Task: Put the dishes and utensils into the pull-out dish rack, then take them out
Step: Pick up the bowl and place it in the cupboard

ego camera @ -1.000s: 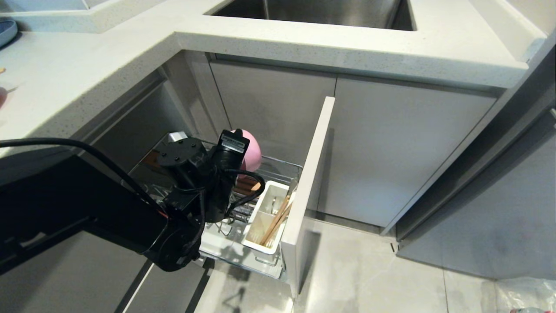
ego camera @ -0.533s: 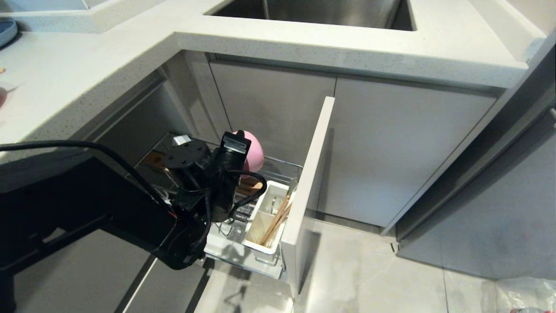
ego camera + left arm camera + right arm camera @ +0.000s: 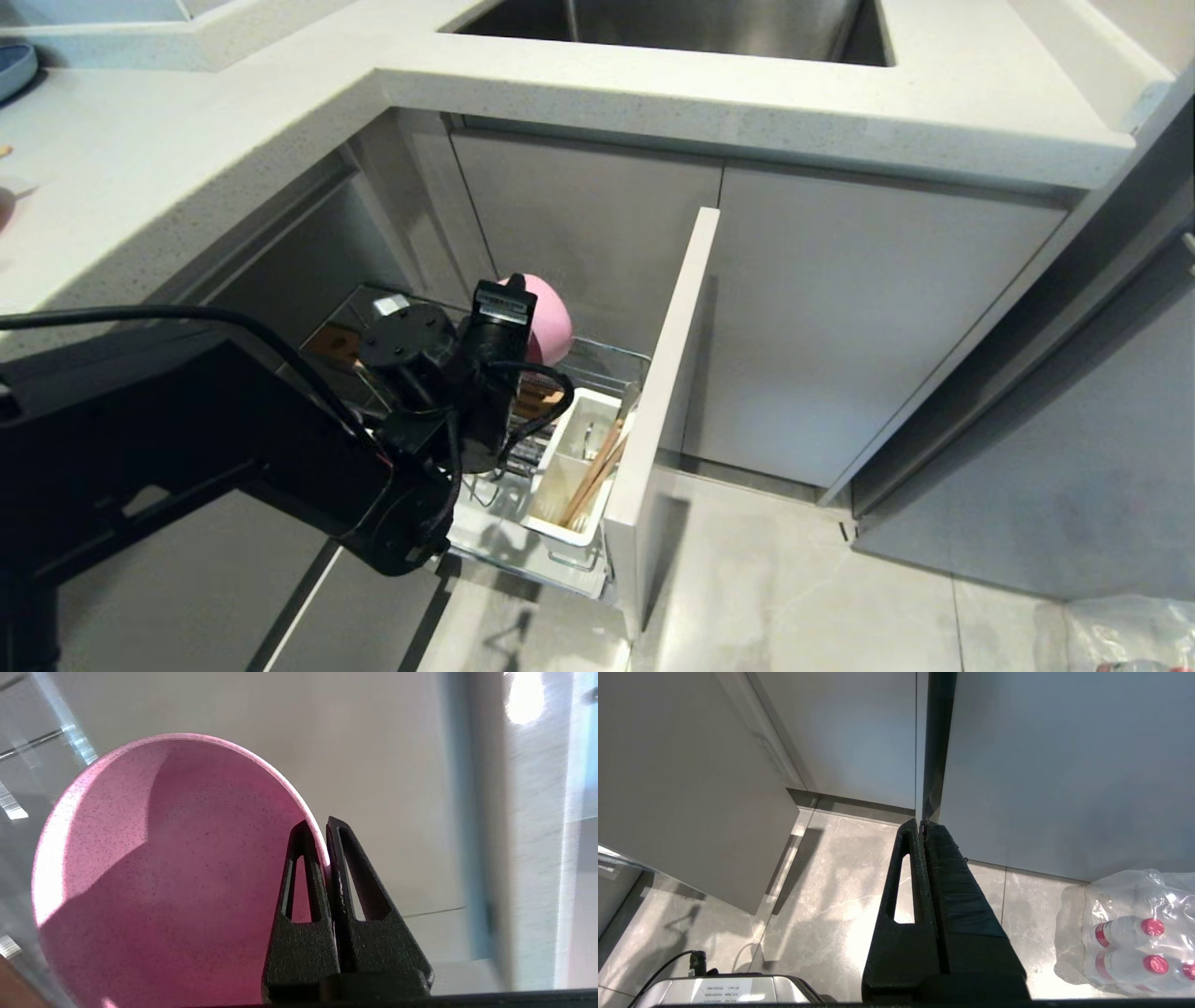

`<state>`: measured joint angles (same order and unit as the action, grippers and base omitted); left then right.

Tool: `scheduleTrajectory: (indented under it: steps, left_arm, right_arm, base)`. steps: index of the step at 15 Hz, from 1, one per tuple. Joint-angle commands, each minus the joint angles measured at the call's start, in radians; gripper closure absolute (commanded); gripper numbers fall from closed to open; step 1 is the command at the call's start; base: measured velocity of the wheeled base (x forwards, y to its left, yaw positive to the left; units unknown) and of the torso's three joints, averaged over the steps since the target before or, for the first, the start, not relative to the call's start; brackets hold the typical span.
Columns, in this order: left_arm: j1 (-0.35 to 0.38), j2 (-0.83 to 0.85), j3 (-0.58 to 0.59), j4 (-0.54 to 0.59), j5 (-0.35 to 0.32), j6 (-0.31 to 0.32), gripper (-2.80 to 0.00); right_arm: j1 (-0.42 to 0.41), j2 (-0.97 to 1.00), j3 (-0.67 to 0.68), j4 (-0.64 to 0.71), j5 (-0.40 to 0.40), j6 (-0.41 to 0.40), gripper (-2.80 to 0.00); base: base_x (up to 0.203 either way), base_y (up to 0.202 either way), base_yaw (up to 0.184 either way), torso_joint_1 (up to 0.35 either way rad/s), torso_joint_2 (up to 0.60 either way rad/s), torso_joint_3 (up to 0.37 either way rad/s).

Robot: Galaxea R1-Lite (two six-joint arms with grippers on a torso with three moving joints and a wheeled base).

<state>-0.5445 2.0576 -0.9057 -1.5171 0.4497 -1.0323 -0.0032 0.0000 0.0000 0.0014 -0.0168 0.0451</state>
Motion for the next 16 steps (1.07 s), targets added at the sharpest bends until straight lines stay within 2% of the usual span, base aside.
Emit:
scheduleTrajectory:
  steps: [1, 16]
  left_arm:
    - [-0.001, 0.014, -0.001, -0.013, 0.010, -0.006, 0.00]
    - [0.000, 0.076, -0.024, -0.013, 0.025, 0.002, 0.00]
  right_arm:
    - [0.000, 0.000, 0.002, 0.000, 0.000, -0.001, 0.00]
    - [0.000, 0.000, 0.002, 0.000, 0.000, 0.000, 0.00]
  base:
    - [0.000, 0.000, 0.000, 0.000, 0.00, 0.000]
    - [0.000, 0.000, 0.000, 0.000, 0.00, 0.000]
